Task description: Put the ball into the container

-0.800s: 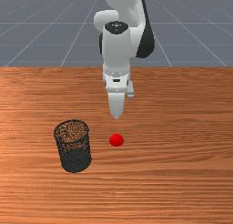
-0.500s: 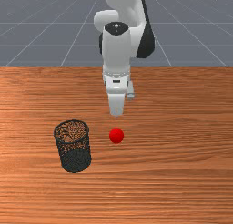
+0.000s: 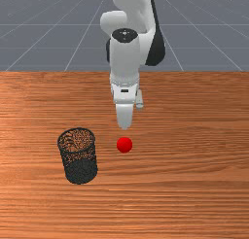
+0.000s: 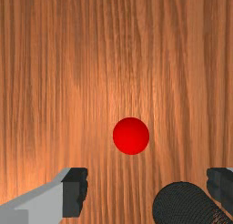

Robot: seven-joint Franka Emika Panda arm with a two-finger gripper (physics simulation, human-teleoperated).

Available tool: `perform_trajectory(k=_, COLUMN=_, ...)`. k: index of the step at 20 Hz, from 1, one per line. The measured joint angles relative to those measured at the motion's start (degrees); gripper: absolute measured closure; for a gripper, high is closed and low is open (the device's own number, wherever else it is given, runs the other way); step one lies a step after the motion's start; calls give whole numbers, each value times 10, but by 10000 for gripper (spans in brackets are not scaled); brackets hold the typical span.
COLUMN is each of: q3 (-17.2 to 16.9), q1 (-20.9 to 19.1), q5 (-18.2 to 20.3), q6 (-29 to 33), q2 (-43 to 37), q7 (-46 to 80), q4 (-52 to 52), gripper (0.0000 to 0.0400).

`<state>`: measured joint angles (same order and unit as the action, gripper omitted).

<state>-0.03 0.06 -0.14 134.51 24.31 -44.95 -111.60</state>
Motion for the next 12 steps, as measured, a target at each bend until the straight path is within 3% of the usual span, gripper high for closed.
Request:
perform_trajectory(k=5, q3=0, q1=0, q5=0, q6=-14, q2=35, q7=0, q4=24, gripper=1)
perform_trajectory(k=12, q3=0, q1=0, q5=0, q6=24, q2=83, q7=0, q4=29, gripper=0)
